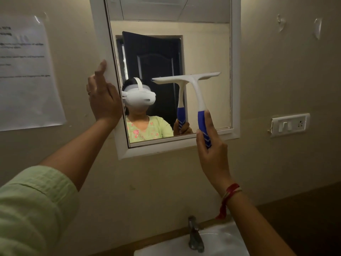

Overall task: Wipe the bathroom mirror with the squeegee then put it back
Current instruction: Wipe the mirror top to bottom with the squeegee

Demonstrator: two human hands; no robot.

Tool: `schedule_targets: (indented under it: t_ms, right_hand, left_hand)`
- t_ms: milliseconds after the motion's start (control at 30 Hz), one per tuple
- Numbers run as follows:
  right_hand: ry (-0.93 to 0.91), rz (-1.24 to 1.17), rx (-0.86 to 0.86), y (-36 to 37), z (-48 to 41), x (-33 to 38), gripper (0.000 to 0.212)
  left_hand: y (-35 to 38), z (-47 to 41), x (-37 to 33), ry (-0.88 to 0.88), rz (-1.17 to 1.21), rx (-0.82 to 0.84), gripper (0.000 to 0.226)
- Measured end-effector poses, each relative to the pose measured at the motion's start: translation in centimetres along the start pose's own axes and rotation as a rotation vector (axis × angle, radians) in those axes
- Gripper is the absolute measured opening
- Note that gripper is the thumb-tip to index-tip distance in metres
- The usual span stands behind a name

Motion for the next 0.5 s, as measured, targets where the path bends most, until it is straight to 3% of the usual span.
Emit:
schedule_targets:
  t_ms: [500]
  right_hand:
    - [0.072, -0.027, 0.062, -0.7, 5.2, -1.7, 0.054]
  left_hand:
    - [0.3, -0.1, 0.1, 0.025, -0.014, -0.001, 0.051]
Point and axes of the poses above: each hand's wrist, its own z-axis away from the middle knuckle, its own y-axis out of the palm, x = y × z, the point moved 4 cm from there along -z, towards the middle knuckle, and after that the axes turned 10 degrees about y, right-handed, at the moved point
